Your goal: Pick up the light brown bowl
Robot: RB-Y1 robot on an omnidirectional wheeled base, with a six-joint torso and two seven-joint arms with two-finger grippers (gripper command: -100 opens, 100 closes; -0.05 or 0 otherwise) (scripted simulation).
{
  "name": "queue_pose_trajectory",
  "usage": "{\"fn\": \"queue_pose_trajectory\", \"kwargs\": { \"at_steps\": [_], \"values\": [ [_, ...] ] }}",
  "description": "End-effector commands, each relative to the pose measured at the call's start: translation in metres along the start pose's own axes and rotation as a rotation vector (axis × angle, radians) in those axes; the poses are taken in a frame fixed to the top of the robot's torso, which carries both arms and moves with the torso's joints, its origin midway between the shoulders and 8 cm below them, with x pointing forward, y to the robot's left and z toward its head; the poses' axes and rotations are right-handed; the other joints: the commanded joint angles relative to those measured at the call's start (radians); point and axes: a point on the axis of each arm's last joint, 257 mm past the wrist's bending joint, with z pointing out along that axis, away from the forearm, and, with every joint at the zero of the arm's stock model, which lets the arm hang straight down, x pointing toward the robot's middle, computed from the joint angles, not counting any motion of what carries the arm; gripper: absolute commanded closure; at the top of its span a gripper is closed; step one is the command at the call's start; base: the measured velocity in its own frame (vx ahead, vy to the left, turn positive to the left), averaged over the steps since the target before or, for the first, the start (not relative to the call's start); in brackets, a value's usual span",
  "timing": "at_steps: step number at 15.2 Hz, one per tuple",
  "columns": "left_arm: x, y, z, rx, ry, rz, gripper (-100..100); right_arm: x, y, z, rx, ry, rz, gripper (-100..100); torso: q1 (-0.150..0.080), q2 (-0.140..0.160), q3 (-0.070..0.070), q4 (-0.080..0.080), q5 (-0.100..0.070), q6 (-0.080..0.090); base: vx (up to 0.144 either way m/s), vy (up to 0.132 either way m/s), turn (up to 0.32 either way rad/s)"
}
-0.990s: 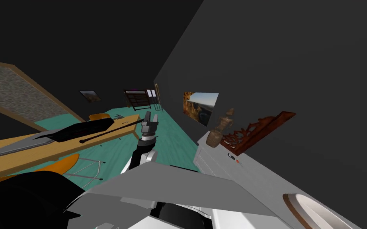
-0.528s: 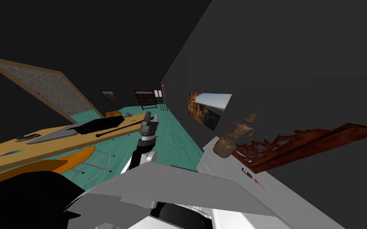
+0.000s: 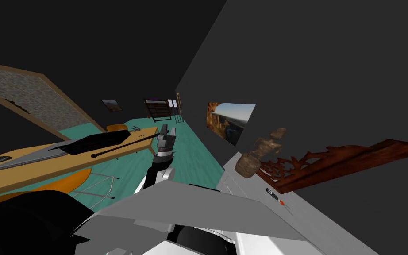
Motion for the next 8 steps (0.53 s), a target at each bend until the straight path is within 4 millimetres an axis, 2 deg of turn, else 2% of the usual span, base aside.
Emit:
{"fn": "queue_pose_trajectory", "kwargs": {
  "at_steps": [1,2,3,4,8],
  "values": [
    [0.0000,0.0000,0.0000,0.000,0.000,0.000,0,-0.0054,0.0046,0.0042,-0.003,-0.003,-0.012,-100,0.000,0.000,0.000,0.000,0.000,0.000,0.043,-0.049,-0.064],
    [0.0000,0.0000,0.0000,0.000,0.000,0.000,0,-0.0110,0.0102,0.0094,-0.007,-0.008,-0.025,-100,0.001,0.000,0.000,0.000,0.000,0.000,0.040,-0.051,-0.100],
    [0.0000,0.0000,0.0000,0.000,0.000,0.000,0,-0.0068,0.0054,0.0052,-0.006,-0.005,-0.015,-100,0.001,0.001,0.000,0.000,0.000,0.000,0.026,-0.032,-0.044],
    [0.0000,0.0000,0.0000,0.000,0.000,0.000,0,-0.0078,0.0059,0.0062,-0.005,-0.005,-0.017,100,0.002,0.001,0.001,0.000,0.001,0.000,0.003,-0.006,0.004],
    [0.0001,0.0000,0.0001,0.000,0.000,0.000,0,-0.0083,0.0042,0.0055,-0.002,-0.004,-0.021,100,0.004,0.004,0.002,0.001,-0.002,0.000,-0.001,-0.001,0.003]
  ]
}}
